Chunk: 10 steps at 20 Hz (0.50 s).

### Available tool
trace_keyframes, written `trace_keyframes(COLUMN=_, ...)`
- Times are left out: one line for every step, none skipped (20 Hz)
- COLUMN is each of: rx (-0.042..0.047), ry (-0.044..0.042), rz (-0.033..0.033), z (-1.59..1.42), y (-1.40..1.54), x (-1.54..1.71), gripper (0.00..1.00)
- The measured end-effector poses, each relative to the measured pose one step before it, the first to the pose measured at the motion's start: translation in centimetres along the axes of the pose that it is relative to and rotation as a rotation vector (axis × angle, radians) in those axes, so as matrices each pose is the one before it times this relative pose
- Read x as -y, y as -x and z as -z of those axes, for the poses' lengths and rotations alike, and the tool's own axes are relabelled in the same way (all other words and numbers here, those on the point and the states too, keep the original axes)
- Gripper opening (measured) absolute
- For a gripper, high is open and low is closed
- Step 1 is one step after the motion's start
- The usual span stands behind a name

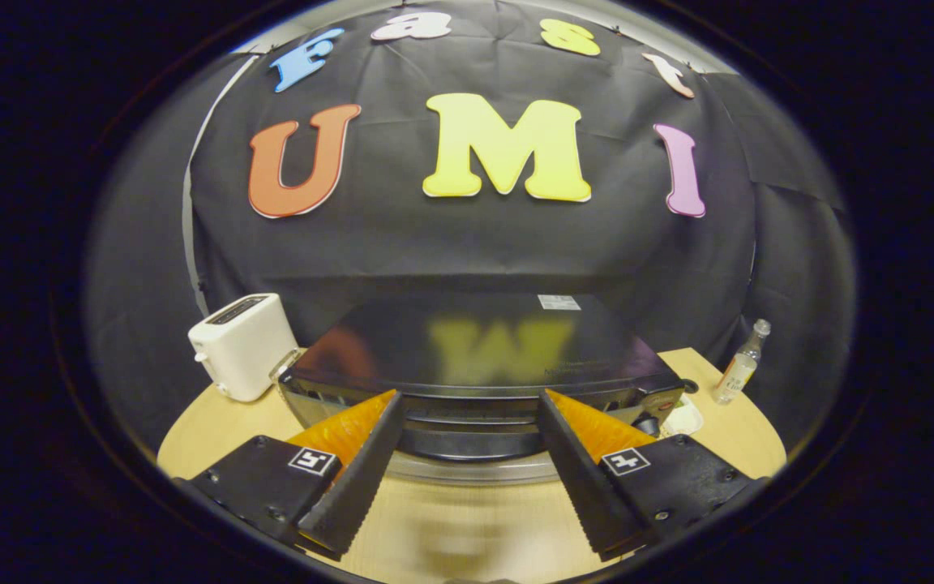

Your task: Open the toaster oven, put the food inside, and close the toaster oven door.

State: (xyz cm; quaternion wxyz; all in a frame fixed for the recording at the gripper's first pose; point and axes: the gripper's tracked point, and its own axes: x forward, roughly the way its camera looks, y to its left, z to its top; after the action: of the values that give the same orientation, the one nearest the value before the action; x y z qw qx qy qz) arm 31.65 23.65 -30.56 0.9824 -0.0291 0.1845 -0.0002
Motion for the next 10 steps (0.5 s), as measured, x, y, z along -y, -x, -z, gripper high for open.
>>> trace_keyframes(rx=-0.00396, ry=0.00334, rz=0.00012, z=0.343, y=0.451, x=0.015, gripper=1.0)
trace_keyframes(rx=-0.00156, ry=0.00312, rz=0.00019, z=0.359, y=0.427, x=-0.146, gripper=1.0)
trace_keyframes(rx=-0.00131, ry=0.00277, rz=-0.00087, z=0.354, y=0.355, x=0.002, gripper=1.0)
trace_keyframes(rx=-0.00204, ry=0.00946, rz=-0.00183, z=0.332, y=0.392, x=0.008, gripper=1.0)
trace_keyframes(rx=-0.00241, ry=0.00465, rz=-0.00186, z=0.45, y=0.419, x=0.004, gripper=1.0)
trace_keyframes(rx=-0.00501, ry=0.00295, rz=-0.00154, z=0.41, y=0.467, x=-0.052, gripper=1.0)
trace_keyframes(rx=-0.00585, ry=0.00338, rz=-0.0028, z=0.464, y=0.405, x=-0.036, gripper=1.0)
trace_keyframes(rx=-0.00695, ry=0.00143, rz=-0.00227, z=0.519, y=0.498, x=0.036, gripper=1.0)
trace_keyframes(rx=-0.00406, ry=0.00258, rz=-0.00275, z=0.615, y=0.376, x=-0.108, gripper=1.0)
trace_keyframes(rx=-0.00033, ry=0.00069, rz=-0.00298, z=0.531, y=0.435, x=0.011, gripper=1.0)
